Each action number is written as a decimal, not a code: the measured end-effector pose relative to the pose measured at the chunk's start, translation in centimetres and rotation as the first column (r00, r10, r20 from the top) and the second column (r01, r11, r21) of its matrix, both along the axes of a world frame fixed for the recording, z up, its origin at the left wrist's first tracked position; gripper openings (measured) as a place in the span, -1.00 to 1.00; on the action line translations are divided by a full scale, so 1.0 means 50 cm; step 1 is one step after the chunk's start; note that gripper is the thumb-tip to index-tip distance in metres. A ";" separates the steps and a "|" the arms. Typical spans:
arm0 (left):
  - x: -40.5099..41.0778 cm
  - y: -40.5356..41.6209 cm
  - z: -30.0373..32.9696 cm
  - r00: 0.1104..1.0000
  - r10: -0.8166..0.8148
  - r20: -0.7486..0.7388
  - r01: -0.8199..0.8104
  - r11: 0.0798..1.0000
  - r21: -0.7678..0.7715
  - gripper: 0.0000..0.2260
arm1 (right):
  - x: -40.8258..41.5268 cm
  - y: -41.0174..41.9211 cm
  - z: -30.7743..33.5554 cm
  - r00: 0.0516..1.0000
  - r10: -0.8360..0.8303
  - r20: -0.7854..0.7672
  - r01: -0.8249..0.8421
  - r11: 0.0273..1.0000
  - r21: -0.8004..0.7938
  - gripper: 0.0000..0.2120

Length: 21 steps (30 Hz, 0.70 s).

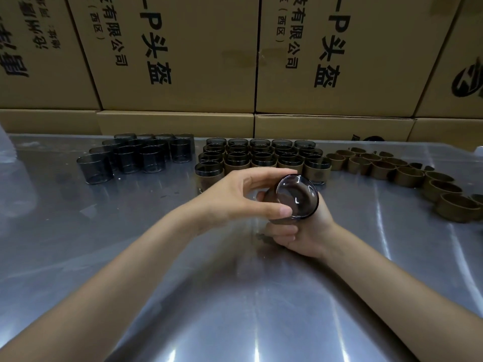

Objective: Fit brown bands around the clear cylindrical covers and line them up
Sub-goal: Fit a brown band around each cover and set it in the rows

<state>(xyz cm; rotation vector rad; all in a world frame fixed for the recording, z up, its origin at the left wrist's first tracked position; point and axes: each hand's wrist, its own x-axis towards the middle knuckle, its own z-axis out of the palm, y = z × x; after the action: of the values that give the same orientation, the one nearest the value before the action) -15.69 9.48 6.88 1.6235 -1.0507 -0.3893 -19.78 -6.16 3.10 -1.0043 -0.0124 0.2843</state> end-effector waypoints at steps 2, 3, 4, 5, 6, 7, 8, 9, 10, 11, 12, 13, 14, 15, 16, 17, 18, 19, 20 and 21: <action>-0.011 -0.008 -0.002 0.990 0.077 0.120 -0.079 0.997 0.009 -0.50 | 0.000 0.005 0.001 0.999 -0.044 -0.003 0.044 0.999 -0.014 -0.53; -0.017 -0.014 -0.005 0.977 0.122 0.177 -0.125 0.992 0.006 -0.49 | 0.001 0.009 0.001 0.997 -0.084 -0.001 0.083 0.996 -0.023 -0.53; -0.024 -0.021 -0.009 0.961 0.172 0.218 -0.174 0.985 -0.010 -0.49 | 0.002 0.013 -0.001 0.991 -0.132 0.005 0.132 0.991 -0.026 -0.54; -0.032 -0.028 -0.014 0.944 0.227 0.241 -0.224 0.974 -0.039 -0.50 | 0.004 0.019 -0.003 0.983 -0.182 0.013 0.182 0.983 -0.025 -0.53; -0.041 -0.036 -0.020 0.924 0.290 0.249 -0.278 0.957 -0.084 -0.51 | 0.005 0.025 -0.006 0.973 -0.228 0.023 0.229 0.973 -0.026 -0.51; -0.050 -0.043 -0.025 0.902 0.362 0.234 -0.338 0.931 -0.139 -0.54 | 0.007 0.032 -0.009 0.962 -0.271 0.035 0.272 0.962 -0.034 -0.48; -0.057 -0.050 -0.030 0.879 0.432 0.202 -0.396 0.897 -0.196 -0.58 | 0.008 0.038 -0.012 0.951 -0.306 0.049 0.309 0.950 -0.047 -0.47; -0.063 -0.056 -0.033 0.861 0.484 0.159 -0.441 0.864 -0.243 -0.64 | 0.009 0.044 -0.014 0.940 -0.334 0.065 0.338 0.939 -0.064 -0.49; -0.067 -0.060 -0.035 0.851 0.513 0.113 -0.470 0.839 -0.274 -0.71 | 0.009 0.049 -0.015 0.932 -0.355 0.076 0.361 0.928 -0.087 -0.53; -0.069 -0.062 -0.034 0.850 0.522 0.074 -0.482 0.826 -0.291 -0.78 | 0.010 0.052 -0.016 0.925 -0.372 0.081 0.379 0.918 -0.117 -0.58; -0.069 -0.063 -0.033 0.853 0.520 0.041 -0.486 0.822 -0.296 -0.86 | 0.011 0.054 -0.017 0.918 -0.388 0.079 0.396 0.907 -0.146 -0.62; -0.066 -0.062 -0.032 0.857 0.515 0.000 -0.493 0.820 -0.291 -0.88 | 0.011 0.055 -0.018 0.911 -0.404 0.078 0.412 0.896 -0.166 -0.65; -0.061 -0.061 -0.033 0.858 0.512 -0.042 -0.501 0.818 -0.283 -0.83 | 0.011 0.056 -0.019 0.906 -0.414 0.086 0.423 0.888 -0.178 -0.68; -0.056 -0.059 -0.033 0.862 0.500 -0.083 -0.502 0.819 -0.277 -0.78 | 0.013 0.057 -0.021 0.902 -0.419 0.104 0.431 0.882 -0.190 -0.70; -0.051 -0.056 -0.034 0.866 0.486 -0.114 -0.498 0.821 -0.280 -0.73 | 0.013 0.058 -0.023 0.898 -0.421 0.126 0.439 0.874 -0.207 -0.69; -0.047 -0.055 -0.035 0.871 0.472 -0.137 -0.491 0.819 -0.297 -0.71 | 0.013 0.059 -0.025 0.893 -0.427 0.145 0.450 0.865 -0.221 -0.66; -0.042 -0.052 -0.039 0.874 0.462 -0.153 -0.486 0.811 -0.326 -0.71 | 0.013 0.059 -0.026 0.885 -0.436 0.163 0.464 0.856 -0.229 -0.63; -0.036 -0.050 -0.046 0.872 0.454 -0.181 -0.489 0.797 -0.354 -0.72 | 0.013 0.057 -0.026 0.876 -0.446 0.184 0.480 0.845 -0.235 -0.61; -0.028 -0.047 -0.054 0.862 0.452 -0.228 -0.506 0.782 -0.363 -0.74 | 0.012 0.053 -0.026 0.863 -0.461 0.206 0.501 0.832 -0.239 -0.61; -0.019 -0.042 -0.063 0.841 0.457 -0.290 -0.536 0.776 -0.333 -0.77 | 0.011 0.046 -0.024 0.849 -0.477 0.226 0.523 0.818 -0.240 -0.61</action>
<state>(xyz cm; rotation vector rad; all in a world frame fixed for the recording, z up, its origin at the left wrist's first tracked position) -16.63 7.38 3.73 1.3839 -0.4707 0.0364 -19.21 -3.86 1.88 -1.2838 0.1577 -0.2922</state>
